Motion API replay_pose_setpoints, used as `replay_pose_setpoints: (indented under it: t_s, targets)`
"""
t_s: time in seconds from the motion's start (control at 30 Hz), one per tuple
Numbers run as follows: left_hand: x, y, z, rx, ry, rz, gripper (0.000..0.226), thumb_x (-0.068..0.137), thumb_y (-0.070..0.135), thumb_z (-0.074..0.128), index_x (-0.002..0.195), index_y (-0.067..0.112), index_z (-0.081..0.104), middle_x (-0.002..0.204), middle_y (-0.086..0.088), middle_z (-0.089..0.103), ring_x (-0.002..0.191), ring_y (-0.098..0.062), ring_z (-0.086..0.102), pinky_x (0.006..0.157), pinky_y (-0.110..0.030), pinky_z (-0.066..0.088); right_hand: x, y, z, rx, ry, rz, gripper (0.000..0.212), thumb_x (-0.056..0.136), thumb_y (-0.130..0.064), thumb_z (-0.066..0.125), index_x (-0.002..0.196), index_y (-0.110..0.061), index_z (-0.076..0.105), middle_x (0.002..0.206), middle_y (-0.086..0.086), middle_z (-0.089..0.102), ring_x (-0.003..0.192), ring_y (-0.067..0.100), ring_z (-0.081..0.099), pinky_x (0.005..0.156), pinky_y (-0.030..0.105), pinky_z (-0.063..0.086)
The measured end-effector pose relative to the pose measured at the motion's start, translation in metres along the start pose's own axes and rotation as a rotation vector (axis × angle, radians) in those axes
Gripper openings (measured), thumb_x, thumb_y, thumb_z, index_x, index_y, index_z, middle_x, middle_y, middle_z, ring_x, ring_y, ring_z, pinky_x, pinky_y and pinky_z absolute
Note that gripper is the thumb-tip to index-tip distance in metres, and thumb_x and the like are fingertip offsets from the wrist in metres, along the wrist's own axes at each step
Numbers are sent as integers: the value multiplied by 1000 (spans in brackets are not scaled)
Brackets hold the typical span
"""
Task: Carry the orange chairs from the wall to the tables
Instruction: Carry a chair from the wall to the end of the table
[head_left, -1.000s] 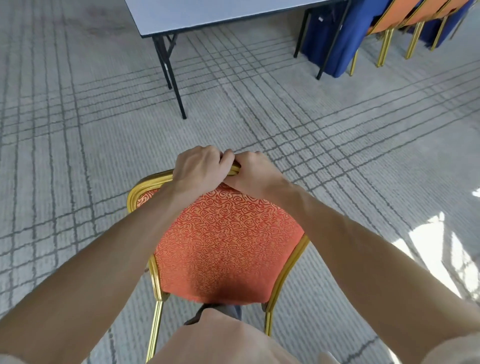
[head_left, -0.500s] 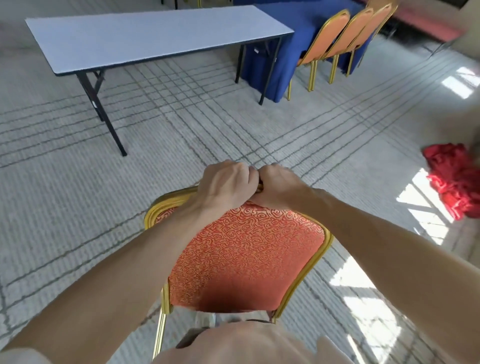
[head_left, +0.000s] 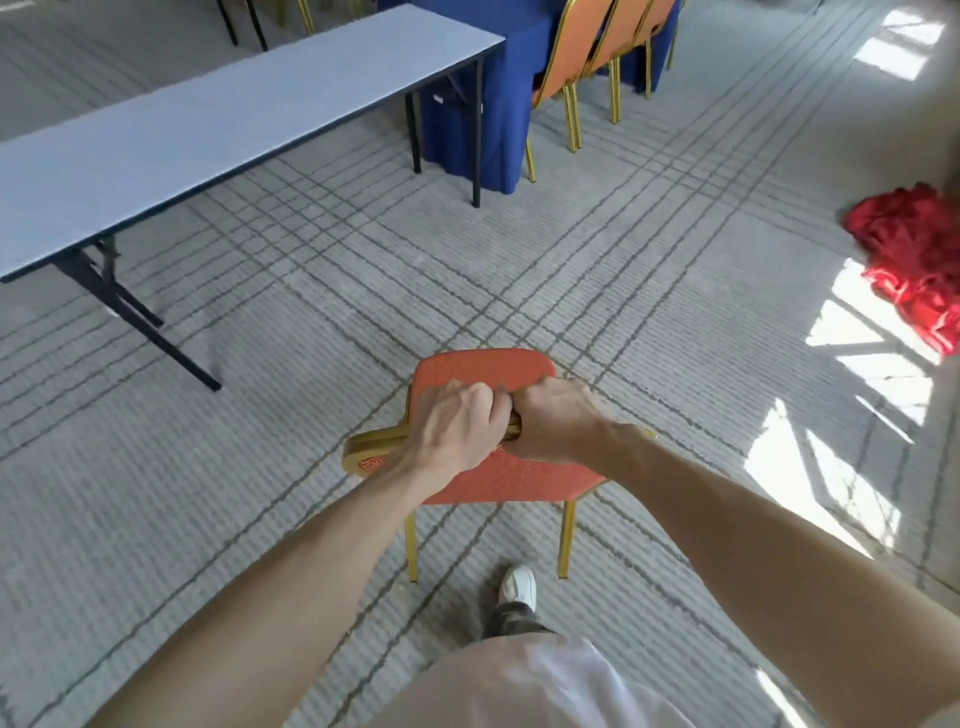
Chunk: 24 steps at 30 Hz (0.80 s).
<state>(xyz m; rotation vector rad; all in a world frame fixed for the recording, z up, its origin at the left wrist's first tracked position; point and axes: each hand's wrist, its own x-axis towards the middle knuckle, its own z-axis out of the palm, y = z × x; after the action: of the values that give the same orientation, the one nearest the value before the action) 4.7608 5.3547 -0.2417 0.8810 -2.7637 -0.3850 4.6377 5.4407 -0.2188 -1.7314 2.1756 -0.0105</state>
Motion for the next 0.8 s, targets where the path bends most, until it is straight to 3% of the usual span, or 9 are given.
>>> replay_pose_setpoints:
  t_s: [0.1, 0.23, 0.33, 0.5, 0.63, 0.8]
  targets:
    - [43, 4, 15, -25, -34, -30, 54, 101, 34, 37, 52, 13, 42, 47, 2, 46, 43, -19, 45, 50, -29, 31, 23, 33, -12, 6, 2, 15, 26, 86, -38, 62, 101, -18, 66, 90, 4, 65, 73, 23, 50, 72, 35, 50]
    - [99, -1, 21, 28, 124, 49, 55, 99, 33, 39, 46, 15, 39, 40, 1, 45, 34, -19, 41, 43, -24, 23, 60, 66, -23, 84, 237, 80, 23, 82, -52, 59, 82, -30, 58, 63, -12, 52, 62, 17, 53, 55, 24, 37]
    - [151, -17, 16, 40, 245, 54, 55, 101, 33, 40, 47, 20, 38, 38, 2, 40, 32, -17, 33, 45, -23, 22, 107, 80, -41, 184, 308, 139, 33, 79, -59, 58, 93, -31, 65, 71, -12, 63, 66, 16, 60, 59, 27, 43]
    - [223, -39, 13, 37, 292, -4, 65, 100, 43, 31, 47, 11, 52, 40, -2, 43, 35, -23, 41, 46, -26, 26, 167, 102, -73, 153, 327, 126, 28, 80, -54, 52, 85, -29, 64, 68, -9, 62, 62, 17, 60, 61, 32, 54]
    - [273, -51, 12, 88, 323, 16, 66, 100, 42, 34, 46, 9, 52, 39, -6, 46, 34, -25, 45, 42, -27, 31, 205, 125, -96, 149, 369, 81, 24, 83, -50, 50, 80, -29, 61, 65, -11, 62, 58, 15, 59, 61, 34, 56]
    - [352, -71, 7, 81, 313, -17, 62, 99, 43, 37, 51, 8, 54, 48, -14, 55, 48, -32, 54, 52, -32, 31, 276, 155, -128, 160, 395, 66, 30, 82, -56, 52, 85, -28, 64, 66, -9, 63, 60, 16, 61, 60, 34, 56]
